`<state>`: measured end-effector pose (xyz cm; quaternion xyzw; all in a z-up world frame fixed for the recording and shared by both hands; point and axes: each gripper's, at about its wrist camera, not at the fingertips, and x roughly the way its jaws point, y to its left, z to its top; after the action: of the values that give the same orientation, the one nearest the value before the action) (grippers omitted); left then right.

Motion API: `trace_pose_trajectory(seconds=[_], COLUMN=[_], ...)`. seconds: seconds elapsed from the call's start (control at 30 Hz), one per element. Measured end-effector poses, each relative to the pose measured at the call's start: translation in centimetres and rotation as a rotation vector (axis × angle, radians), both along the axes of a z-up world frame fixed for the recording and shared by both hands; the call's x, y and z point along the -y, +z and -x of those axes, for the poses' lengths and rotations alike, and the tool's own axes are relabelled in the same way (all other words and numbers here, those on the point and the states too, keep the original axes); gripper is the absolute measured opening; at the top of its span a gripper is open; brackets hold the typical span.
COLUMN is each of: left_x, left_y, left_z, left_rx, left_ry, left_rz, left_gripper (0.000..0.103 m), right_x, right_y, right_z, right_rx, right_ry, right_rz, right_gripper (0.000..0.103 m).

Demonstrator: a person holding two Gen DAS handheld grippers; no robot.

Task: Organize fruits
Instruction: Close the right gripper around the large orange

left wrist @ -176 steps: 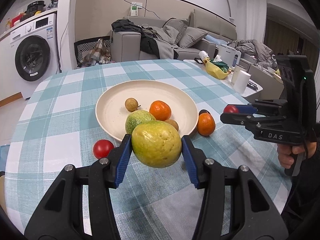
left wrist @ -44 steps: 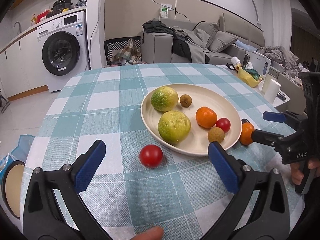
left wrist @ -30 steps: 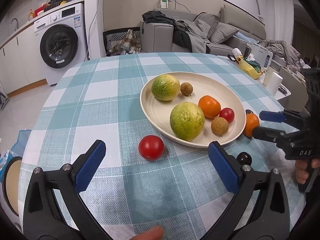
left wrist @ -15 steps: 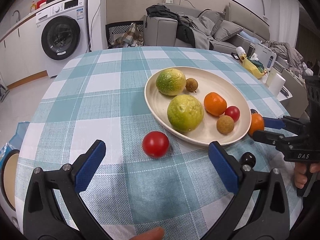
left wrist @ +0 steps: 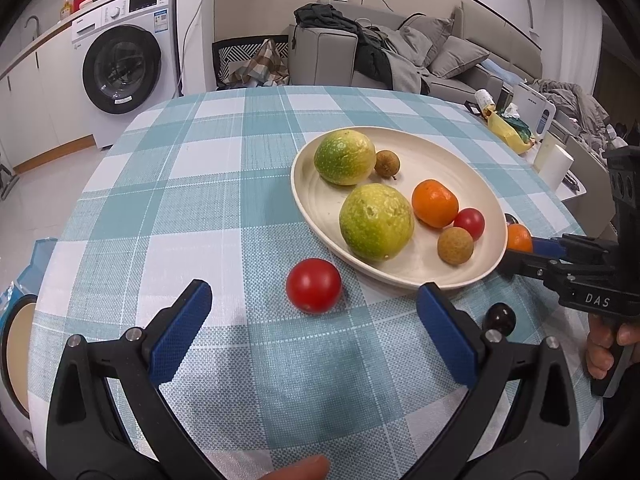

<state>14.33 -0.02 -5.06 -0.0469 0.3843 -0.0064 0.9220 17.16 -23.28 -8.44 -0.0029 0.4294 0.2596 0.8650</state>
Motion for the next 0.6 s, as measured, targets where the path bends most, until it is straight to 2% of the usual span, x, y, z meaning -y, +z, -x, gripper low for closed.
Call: trace_pose_trajectory(seconds=[0.47, 0.53, 0.6], left_x=[-0.3, -0.5, -0.7], left_y=[-0.5, -0.7, -1.0], left_z=[-0.2, -0.3, -0.6], left_rx=[-0.021, -0.032, -0.050], left_ry=[0.017, 0.025, 0.029], left_rz=[0.013, 0.018, 0.028], left_gripper=[0.101, 0.099, 0.090], right_x=[-0.1, -0.3, -0.3], right_y=[0.6, 0.8, 0.8], right_z=[1.0, 1.2, 1.2], right_rx=[0.051, 0.061, 0.063], right_ry=[0.008, 0.011, 0.013], right_rz=[0.012, 0.017, 0.017], right_gripper=[0.040, 0.040, 0.040])
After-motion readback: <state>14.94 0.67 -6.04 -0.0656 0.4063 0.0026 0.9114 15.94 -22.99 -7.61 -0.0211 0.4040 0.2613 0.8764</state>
